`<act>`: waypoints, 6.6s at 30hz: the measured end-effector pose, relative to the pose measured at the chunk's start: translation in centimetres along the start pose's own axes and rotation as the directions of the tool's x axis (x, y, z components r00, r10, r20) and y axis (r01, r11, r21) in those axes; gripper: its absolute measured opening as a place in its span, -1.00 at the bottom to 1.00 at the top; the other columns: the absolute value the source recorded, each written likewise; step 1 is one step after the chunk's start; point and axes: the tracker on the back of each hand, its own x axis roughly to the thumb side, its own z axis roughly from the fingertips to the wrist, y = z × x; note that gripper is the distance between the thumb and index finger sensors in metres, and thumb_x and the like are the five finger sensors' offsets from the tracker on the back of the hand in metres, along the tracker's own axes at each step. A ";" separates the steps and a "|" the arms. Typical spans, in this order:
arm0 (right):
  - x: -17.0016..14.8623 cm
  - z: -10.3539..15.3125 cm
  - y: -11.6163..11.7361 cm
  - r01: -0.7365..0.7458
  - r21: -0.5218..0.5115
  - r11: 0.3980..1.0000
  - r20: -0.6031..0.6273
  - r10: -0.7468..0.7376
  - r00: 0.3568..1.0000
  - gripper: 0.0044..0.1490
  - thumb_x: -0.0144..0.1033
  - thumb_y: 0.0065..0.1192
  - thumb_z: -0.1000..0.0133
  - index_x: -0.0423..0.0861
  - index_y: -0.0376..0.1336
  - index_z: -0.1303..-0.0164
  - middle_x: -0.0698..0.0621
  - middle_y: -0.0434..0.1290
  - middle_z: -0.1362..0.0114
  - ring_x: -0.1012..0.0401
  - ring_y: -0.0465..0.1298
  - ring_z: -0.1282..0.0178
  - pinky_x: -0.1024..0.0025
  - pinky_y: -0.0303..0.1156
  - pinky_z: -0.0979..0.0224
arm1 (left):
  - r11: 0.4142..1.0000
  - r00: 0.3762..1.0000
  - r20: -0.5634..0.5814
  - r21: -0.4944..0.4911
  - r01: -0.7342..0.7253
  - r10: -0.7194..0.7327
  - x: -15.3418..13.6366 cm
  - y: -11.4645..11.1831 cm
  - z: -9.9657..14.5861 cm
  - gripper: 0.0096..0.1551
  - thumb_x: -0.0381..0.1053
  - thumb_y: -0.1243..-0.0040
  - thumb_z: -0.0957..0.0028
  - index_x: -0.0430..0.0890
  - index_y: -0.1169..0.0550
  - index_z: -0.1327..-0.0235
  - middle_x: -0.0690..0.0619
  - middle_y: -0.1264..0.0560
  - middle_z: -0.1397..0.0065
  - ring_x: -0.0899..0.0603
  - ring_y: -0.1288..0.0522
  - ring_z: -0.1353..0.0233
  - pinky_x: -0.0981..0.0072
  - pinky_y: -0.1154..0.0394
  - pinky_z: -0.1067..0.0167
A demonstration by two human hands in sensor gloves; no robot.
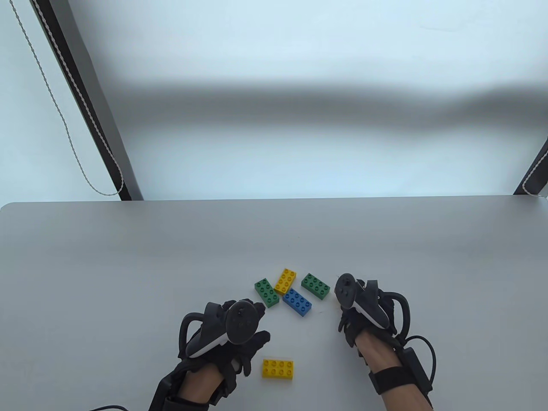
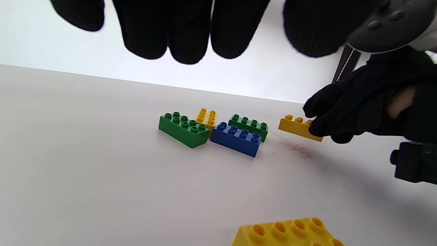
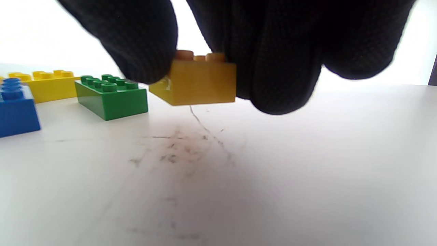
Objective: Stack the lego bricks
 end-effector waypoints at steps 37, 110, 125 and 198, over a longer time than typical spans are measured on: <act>2.9 11.3 -0.1 0.110 -0.064 0.992 0.562 -0.056 0.825 -0.09 -0.13 0.46 0.20 -0.21 0.19 -0.31 -0.10 0.54 -0.25 0.00 0.69 -0.05 -0.07 0.58 -0.17 | 1.000 1.000 -0.028 -0.017 0.008 -0.009 -0.3 -0.6 -0.1 -0.13 0.38 -0.11 0.14 0.06 -0.34 -0.46 -0.10 -0.30 -0.64 -0.31 -0.26 -0.58 -0.39 -0.19 -0.42; 3.2 4.6 -0.1 0.135 0.087 0.987 0.425 -0.159 0.891 -0.01 0.07 0.42 0.17 -0.15 0.15 -0.38 -0.18 0.41 -0.41 -0.07 0.60 -0.16 -0.15 0.49 -0.24 | 0.999 0.999 -0.019 -0.020 -0.045 0.045 -0.7 -0.2 0.1 -0.15 0.37 -0.12 0.13 0.06 -0.35 -0.46 -0.10 -0.31 -0.64 -0.31 -0.27 -0.58 -0.39 -0.19 -0.42; 5.2 -3.1 0.5 0.032 0.042 0.999 0.206 -0.040 0.978 0.00 0.07 0.46 0.20 -0.21 0.19 -0.34 -0.21 0.45 -0.33 -0.04 0.62 -0.06 -0.10 0.52 -0.19 | 0.998 0.998 -0.010 -0.012 -0.063 0.063 -0.9 -0.2 -0.1 -0.15 0.37 -0.12 0.13 0.06 -0.35 -0.45 -0.10 -0.31 -0.64 -0.31 -0.27 -0.58 -0.39 -0.18 -0.43; 5.3 8.7 -1.3 0.252 0.030 0.967 0.484 -0.234 0.843 -0.15 -0.02 0.49 0.23 -0.21 0.31 -0.19 -0.16 0.56 -0.16 0.05 0.68 0.11 -0.02 0.60 -0.07 | 0.990 0.997 0.063 -0.140 -0.030 0.039 0.5 -4.2 -1.5 -0.13 0.34 -0.19 0.14 0.06 -0.32 -0.46 -0.09 -0.30 -0.63 -0.30 -0.28 -0.57 -0.36 -0.23 -0.41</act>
